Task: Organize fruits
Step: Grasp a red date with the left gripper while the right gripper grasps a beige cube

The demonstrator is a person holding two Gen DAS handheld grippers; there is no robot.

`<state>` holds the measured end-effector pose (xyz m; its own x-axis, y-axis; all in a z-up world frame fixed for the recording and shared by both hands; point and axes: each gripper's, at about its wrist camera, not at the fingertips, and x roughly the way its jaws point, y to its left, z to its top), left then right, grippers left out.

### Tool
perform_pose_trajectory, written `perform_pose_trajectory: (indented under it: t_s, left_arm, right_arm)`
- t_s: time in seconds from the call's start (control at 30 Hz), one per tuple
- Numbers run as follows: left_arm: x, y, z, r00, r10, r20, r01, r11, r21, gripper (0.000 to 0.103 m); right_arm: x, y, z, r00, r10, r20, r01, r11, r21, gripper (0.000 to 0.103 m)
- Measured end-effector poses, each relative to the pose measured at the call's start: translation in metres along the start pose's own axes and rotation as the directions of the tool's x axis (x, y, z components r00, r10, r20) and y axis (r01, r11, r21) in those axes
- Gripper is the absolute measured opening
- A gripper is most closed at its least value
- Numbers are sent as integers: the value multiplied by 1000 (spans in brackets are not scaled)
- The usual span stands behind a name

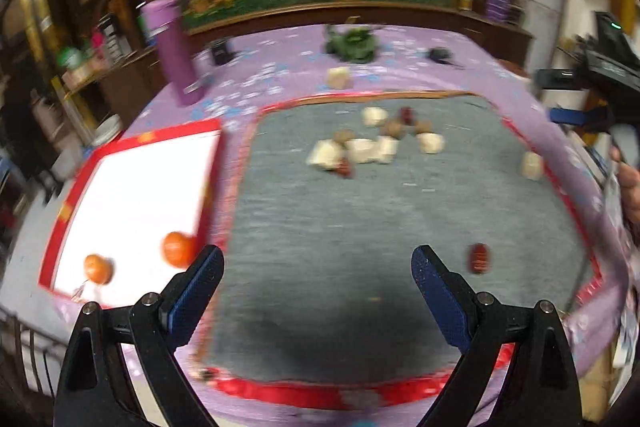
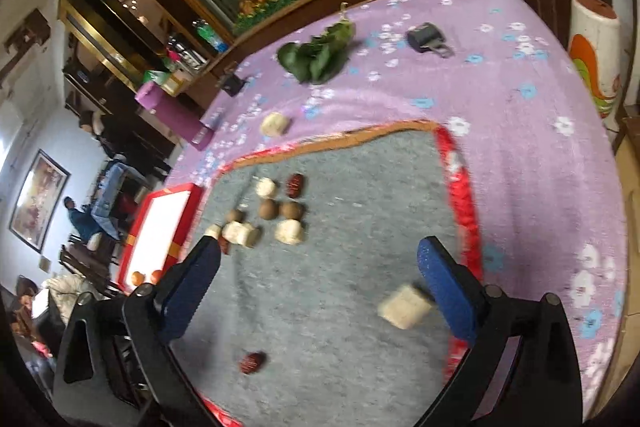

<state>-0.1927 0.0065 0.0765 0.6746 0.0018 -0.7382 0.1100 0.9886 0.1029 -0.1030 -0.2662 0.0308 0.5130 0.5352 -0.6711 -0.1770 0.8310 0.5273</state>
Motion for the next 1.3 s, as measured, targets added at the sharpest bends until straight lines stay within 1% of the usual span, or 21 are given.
perform_pose_trajectory:
  t_s: [0.07,0.13,0.2,0.3,0.33,0.43,0.47,0.5,0.57,0.63,0.73,0.77,0.87,0.93,0.97,1.0,1.03,1.13,1.2,1.27,1.3]
  left_arm:
    - [5,-21,-1,1000,-19,-1,19,997,70,95]
    - [16,-42,3,999,-41,-11,42,993,111,95]
    - [22,-58,3,998,-58,-22,60,989,138,95]
    - [26,-69,4,995,-92,-25,95,983,155,94]
    - [28,-73,3,995,-101,-24,103,981,162,94]
    - [35,-76,0,992,-121,-41,126,980,155,89]
    - [37,-77,-1,990,-130,-57,138,979,148,85]
    - [40,-77,-1,987,-143,-73,153,978,142,81]
    - [44,-83,-3,981,-168,-92,179,974,139,79]
    - [47,-88,-3,981,-166,-98,180,972,152,77]
    - [56,-99,-5,977,-163,-137,187,966,179,62]
    - [59,-103,-7,977,-151,-151,178,966,189,57]
    - [57,-107,-8,982,-129,-136,155,965,210,55]
    - [55,-109,-10,983,-133,-123,158,963,218,48]
    - [53,-110,-11,983,-138,-119,162,962,221,40]
    - [51,-113,-14,978,-172,-121,196,955,224,23]
    - [50,-115,-15,974,-192,-123,216,951,223,17]
    - [47,-120,-18,981,-163,-101,184,950,253,16]
    - [46,-117,-18,979,-177,-101,196,953,230,16]
    - [46,-113,-18,975,-196,-104,214,954,209,16]
    - [45,-111,-19,975,-197,-100,214,955,206,16]
  right_arm:
    - [-3,-13,-7,999,-31,-20,31,999,13,95]
    - [2,-22,-13,997,-27,-69,30,999,40,81]
    - [6,-27,-16,994,-27,-102,33,998,58,76]
    - [13,-28,-20,991,-72,-117,79,995,57,76]
    - [18,-28,-21,988,-79,-130,86,995,51,73]
    - [34,-29,-23,981,-94,-170,105,993,58,66]
    - [40,-28,-23,976,-122,-178,132,990,46,66]
    - [43,-28,-25,972,-146,-185,154,987,34,63]
    - [49,-29,-28,966,-179,-187,188,982,29,60]
    - [50,-27,-30,961,-219,-169,221,975,-7,49]
    - [49,-26,-34,948,-279,-155,273,960,-59,36]
    - [48,-25,-35,946,-287,-148,278,957,-77,36]
    - [49,-20,-37,939,-317,-135,301,945,-125,36]
    - [51,-16,-39,932,-341,-124,322,935,-152,36]
    - [51,-13,-40,928,-354,-117,333,928,-167,36]
    - [52,-11,-41,925,-363,-112,341,924,-175,36]
    - [52,-9,-42,921,-376,-105,353,917,-185,36]
    - [53,-4,-45,915,-392,-91,369,908,-199,36]
    - [52,-1,-46,917,-389,-89,367,909,-199,36]
    - [48,-2,-46,923,-375,-84,357,917,-179,34]
    - [45,-3,-45,930,-360,-77,345,925,-162,30]
